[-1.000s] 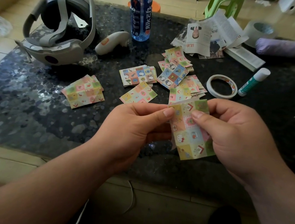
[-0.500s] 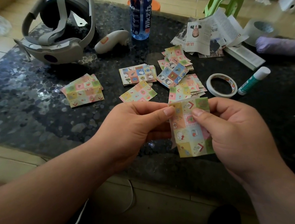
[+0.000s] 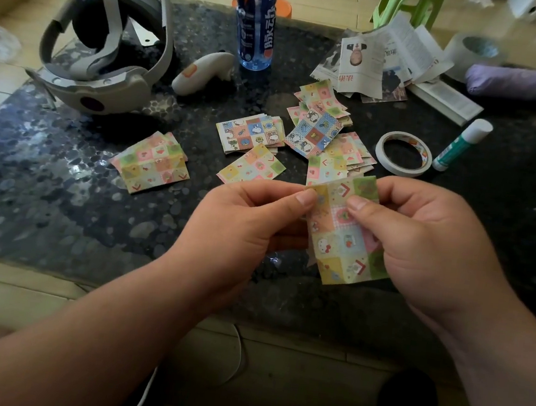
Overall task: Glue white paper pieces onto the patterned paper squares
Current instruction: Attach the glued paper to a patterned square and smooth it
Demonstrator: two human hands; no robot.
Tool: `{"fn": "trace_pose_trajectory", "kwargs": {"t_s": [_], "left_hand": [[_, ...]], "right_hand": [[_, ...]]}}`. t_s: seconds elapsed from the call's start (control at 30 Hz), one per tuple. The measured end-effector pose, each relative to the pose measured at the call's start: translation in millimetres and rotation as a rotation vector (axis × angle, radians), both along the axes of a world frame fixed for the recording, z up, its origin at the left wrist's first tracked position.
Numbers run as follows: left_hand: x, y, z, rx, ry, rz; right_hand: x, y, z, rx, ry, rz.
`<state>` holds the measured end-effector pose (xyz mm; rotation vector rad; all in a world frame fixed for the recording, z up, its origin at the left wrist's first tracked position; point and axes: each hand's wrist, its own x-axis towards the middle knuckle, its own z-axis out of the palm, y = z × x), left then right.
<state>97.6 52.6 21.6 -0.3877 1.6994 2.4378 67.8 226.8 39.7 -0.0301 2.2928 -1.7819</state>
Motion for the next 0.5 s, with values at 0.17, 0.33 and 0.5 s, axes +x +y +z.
{"fn": "trace_pose_trajectory", "kwargs": {"t_s": [0.17,0.33,0.5], "left_hand": [[-1.1,-1.1,-0.5,0.010,0.016,0.033],[-0.7,-2.0,-0.6,0.015,0.045,0.049],[-0.4,-3.2,0.5,0.016,0.068,0.049]], "right_hand": [[2.3,-0.2,0.7,0.020,0.038,0.002],[3.3,-4.4,-6.0,0.049,0.114,-0.089],[3.9,-7.8,-5.4,-0.056,0.043,-0.112]]}}
